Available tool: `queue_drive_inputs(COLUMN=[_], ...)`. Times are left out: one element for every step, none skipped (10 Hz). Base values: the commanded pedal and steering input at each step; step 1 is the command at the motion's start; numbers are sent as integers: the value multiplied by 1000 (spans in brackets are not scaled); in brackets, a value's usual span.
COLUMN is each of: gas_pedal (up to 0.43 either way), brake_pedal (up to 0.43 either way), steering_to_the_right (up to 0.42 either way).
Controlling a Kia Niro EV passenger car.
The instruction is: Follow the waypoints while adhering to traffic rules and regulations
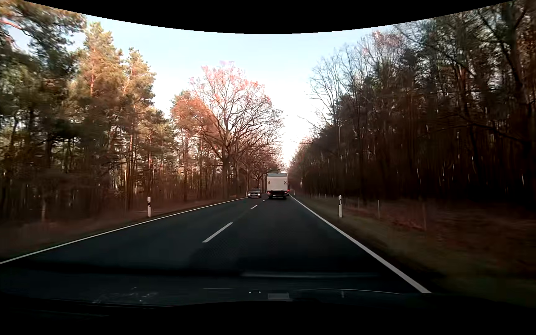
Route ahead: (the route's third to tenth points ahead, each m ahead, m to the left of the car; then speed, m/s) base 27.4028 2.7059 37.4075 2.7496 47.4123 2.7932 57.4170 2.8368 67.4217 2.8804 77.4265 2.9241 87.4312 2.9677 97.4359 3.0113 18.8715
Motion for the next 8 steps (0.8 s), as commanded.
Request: queue_drive_inputs(gas_pedal=[138,138,138,138,138,138,138,138], brake_pedal=[0,0,0,0,0,0,0,0], steering_to_the_right=[0,0,-1,-2,-2,-3,-3,-3])
